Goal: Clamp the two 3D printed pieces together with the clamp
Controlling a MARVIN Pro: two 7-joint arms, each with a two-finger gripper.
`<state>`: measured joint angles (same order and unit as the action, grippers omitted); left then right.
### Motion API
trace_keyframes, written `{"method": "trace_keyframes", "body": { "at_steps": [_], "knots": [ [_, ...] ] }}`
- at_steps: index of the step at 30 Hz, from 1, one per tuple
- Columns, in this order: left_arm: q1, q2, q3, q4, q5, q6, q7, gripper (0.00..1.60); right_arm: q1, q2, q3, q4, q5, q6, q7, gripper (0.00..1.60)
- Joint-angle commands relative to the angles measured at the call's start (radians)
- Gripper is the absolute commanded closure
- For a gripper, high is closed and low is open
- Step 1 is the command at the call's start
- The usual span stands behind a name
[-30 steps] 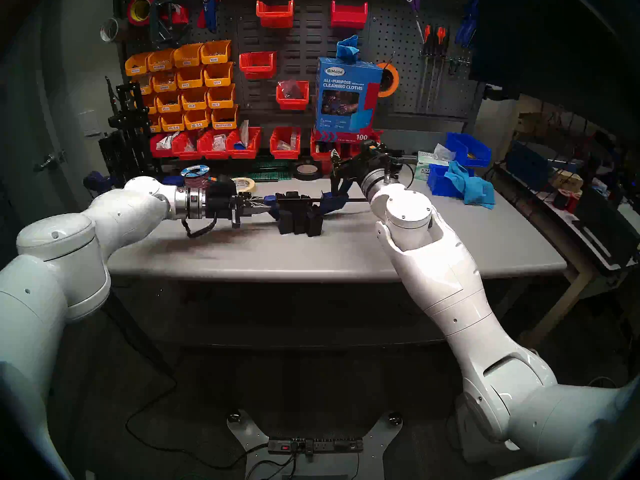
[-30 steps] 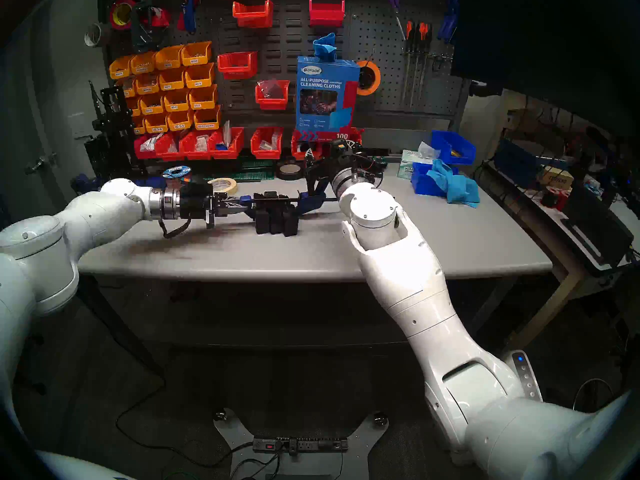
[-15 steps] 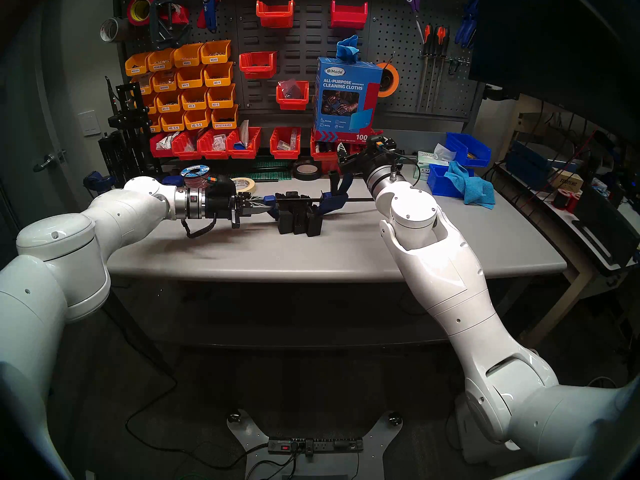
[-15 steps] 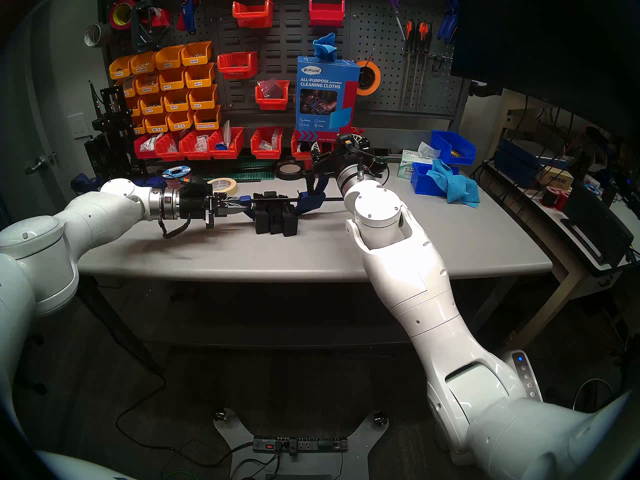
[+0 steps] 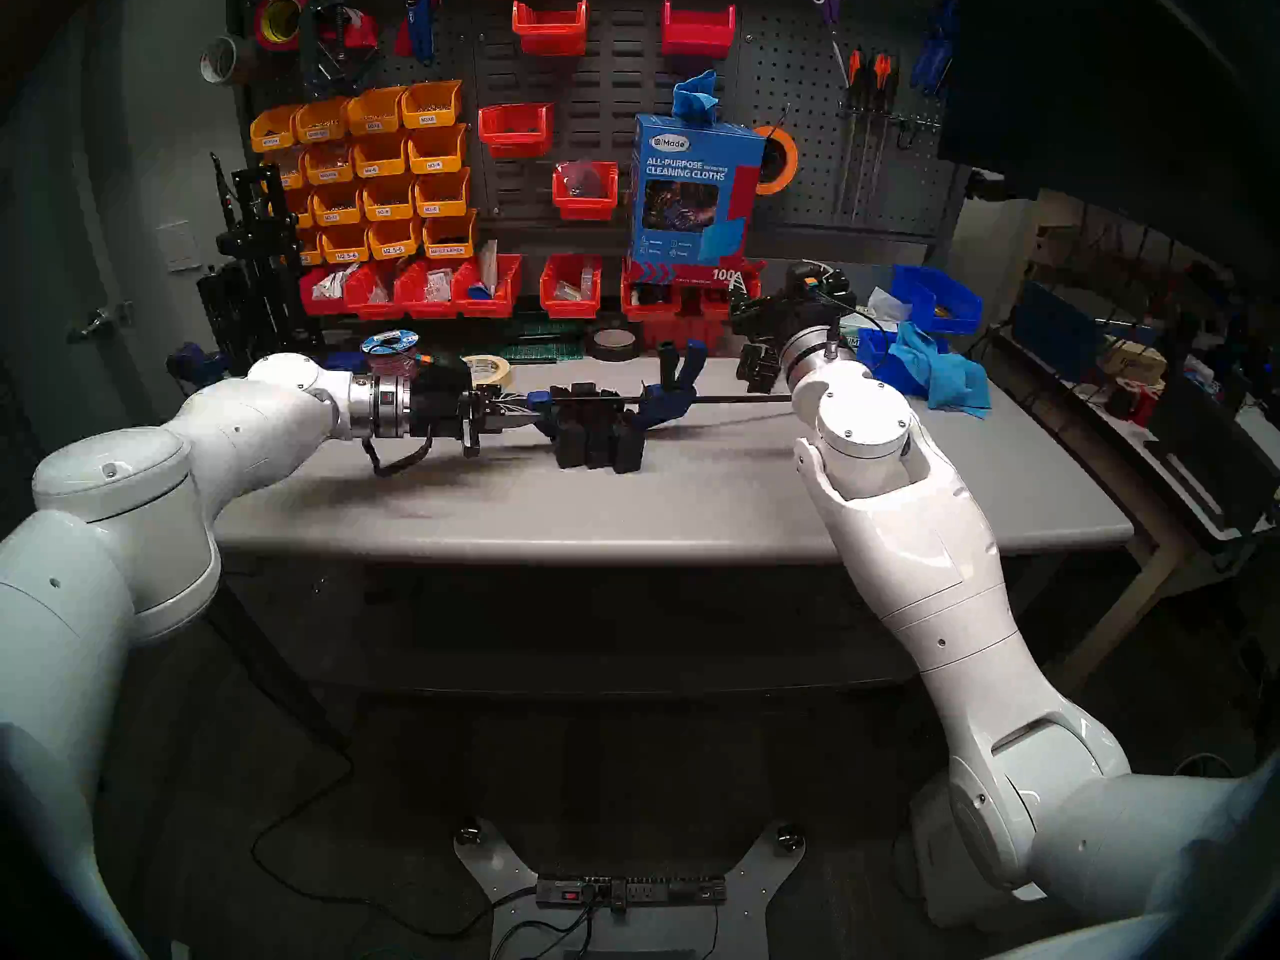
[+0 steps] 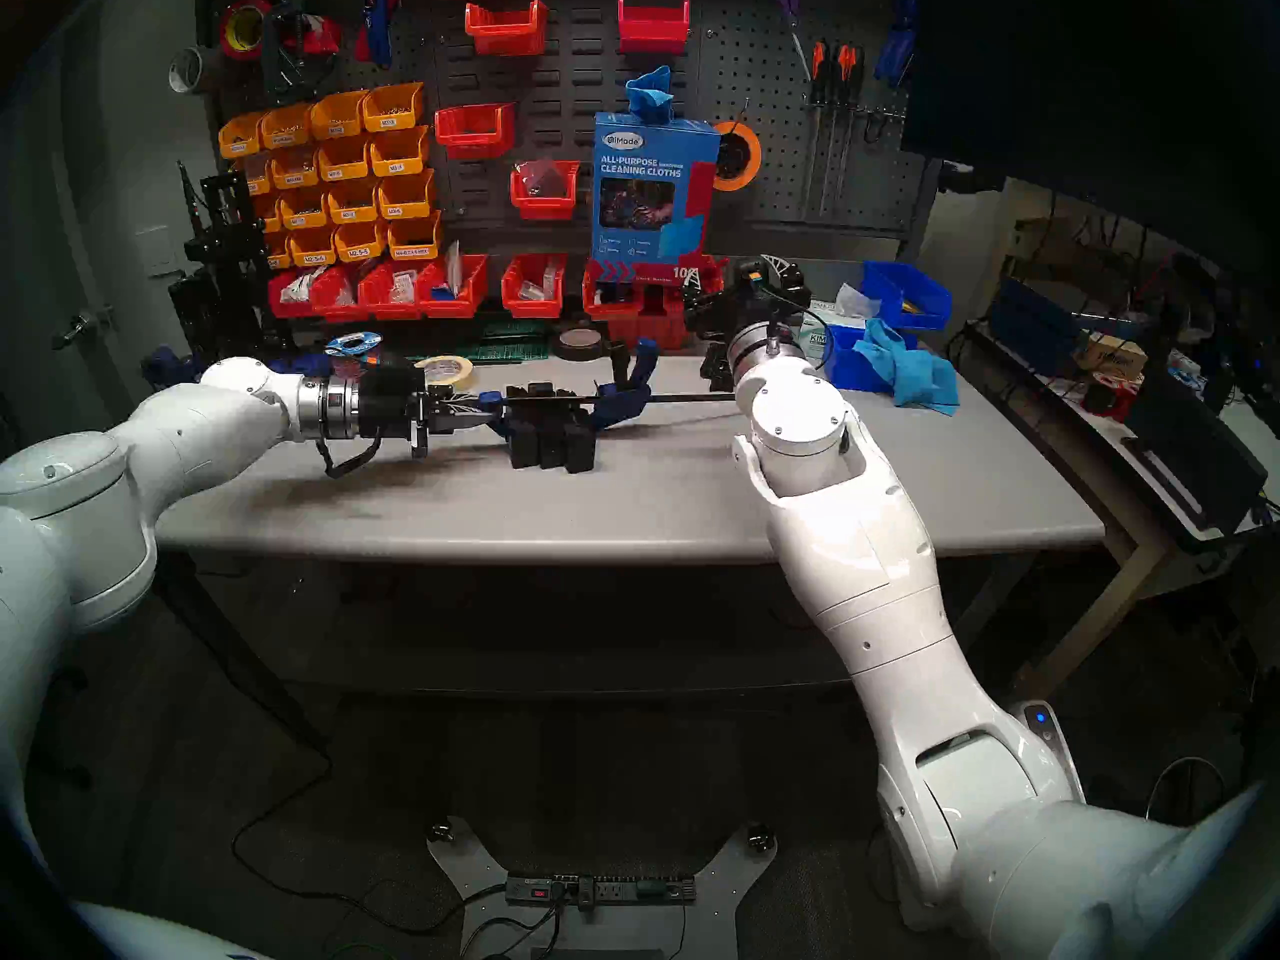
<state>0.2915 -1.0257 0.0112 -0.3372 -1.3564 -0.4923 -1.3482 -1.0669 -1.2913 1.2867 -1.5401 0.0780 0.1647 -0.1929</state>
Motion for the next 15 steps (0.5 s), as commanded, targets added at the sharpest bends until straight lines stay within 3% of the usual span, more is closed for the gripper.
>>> {"method": "trace_keyframes", "body": {
  "at_steps": [1,15],
  "knots": [
    [-0.017,0.006,0.000,-0.004,-0.001,0.002,-0.092,1.60,-0.015,0.073,0.057,-0.027,-0.023,-0.007,-0.018,0.00],
    [-0.018,0.004,0.001,0.000,-0.004,0.003,-0.100,1.60,-0.086,0.107,0.102,-0.074,-0.012,0.004,-0.007,0.00]
  ]
}}
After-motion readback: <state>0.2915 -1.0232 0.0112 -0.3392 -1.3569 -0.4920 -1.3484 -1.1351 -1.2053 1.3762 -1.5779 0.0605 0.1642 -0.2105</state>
